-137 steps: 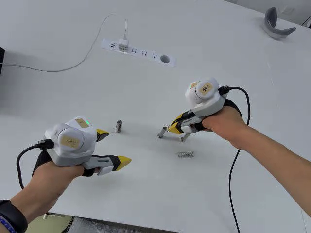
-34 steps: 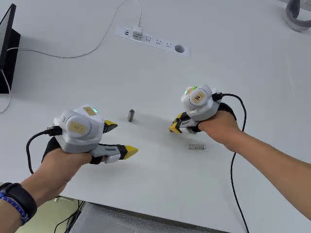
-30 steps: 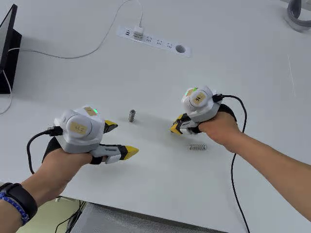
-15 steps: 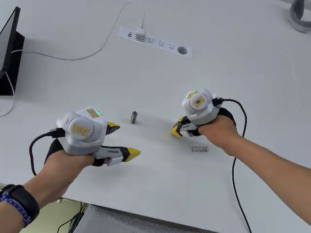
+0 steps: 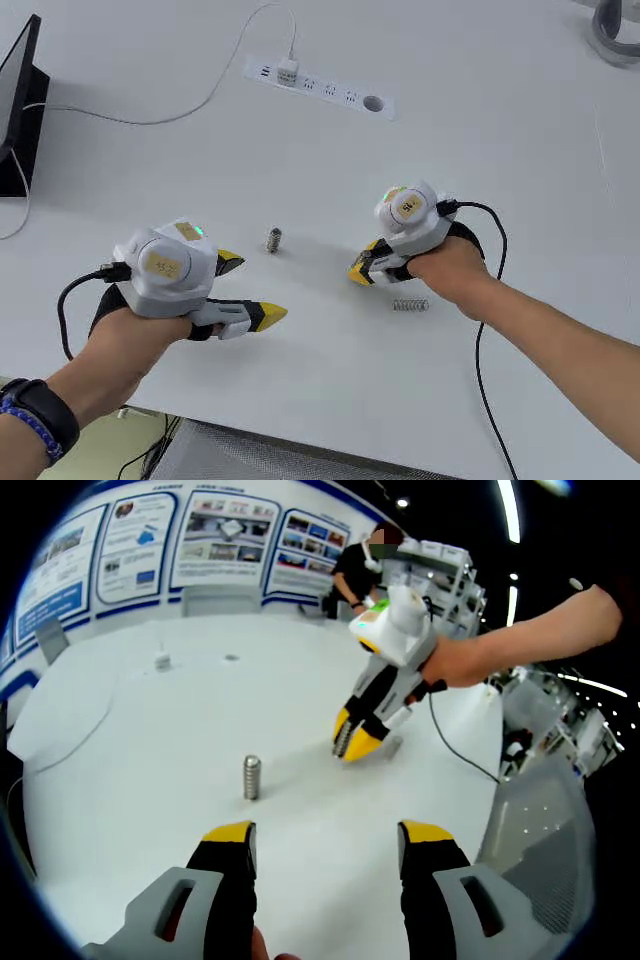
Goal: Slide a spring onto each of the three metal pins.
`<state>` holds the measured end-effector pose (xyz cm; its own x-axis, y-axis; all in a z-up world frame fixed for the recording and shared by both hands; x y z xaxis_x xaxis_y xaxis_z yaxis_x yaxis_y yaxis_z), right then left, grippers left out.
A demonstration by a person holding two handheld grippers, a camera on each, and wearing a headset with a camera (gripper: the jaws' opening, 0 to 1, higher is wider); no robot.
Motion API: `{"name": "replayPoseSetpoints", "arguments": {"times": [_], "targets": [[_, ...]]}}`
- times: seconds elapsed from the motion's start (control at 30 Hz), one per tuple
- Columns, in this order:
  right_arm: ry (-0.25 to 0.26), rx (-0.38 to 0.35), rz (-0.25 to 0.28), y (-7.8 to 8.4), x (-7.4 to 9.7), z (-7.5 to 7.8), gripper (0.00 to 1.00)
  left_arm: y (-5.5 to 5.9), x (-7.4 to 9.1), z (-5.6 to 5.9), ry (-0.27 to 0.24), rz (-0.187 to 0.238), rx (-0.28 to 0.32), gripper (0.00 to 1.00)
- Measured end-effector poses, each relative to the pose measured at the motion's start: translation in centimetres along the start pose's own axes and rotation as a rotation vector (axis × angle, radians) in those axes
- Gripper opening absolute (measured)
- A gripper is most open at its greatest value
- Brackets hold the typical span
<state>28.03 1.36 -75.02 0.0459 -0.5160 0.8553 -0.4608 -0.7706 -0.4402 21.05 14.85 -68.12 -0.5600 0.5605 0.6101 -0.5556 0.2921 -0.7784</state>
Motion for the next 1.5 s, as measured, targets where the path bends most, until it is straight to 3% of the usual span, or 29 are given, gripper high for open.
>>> {"name": "replayPoseSetpoints", "arguments": {"times": [0.43, 0.83, 1.27, 1.5], "targets": [[0.039, 0.005, 0.051, -0.2, 2.4, -1.3, 0.32, -0.3, 0.3, 0.6, 0.005, 0.012, -0.01, 0.59], [0.097, -0.033, 0.169, -0.3, 5.0, -2.3, 0.37, -0.4, 1.0, 1.3, 0.004, 0.016, -0.019, 0.59], [0.119, -0.124, 0.3, 1.2, 6.5, -4.1, 0.44, -1.0, 1.2, 1.5, 0.001, 0.022, -0.036, 0.6], [0.138, -0.187, 0.354, 2.9, 6.7, -4.9, 0.47, -1.1, 0.8, 1.5, 0.001, 0.018, -0.041, 0.6]]}}
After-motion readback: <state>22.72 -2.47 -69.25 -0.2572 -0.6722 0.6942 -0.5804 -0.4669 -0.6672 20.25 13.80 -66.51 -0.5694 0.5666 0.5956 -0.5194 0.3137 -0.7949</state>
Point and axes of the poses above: the centre of the closed fingertips' face, and the gripper's own axes: x roughly backward along the fingers, z roughly to its right, y roughly out of its underside, the point moved 1 cm from there along x, roughly backward along the fingers, and after that the axes turned 11 degrees about -y, right-handed, at the moved point
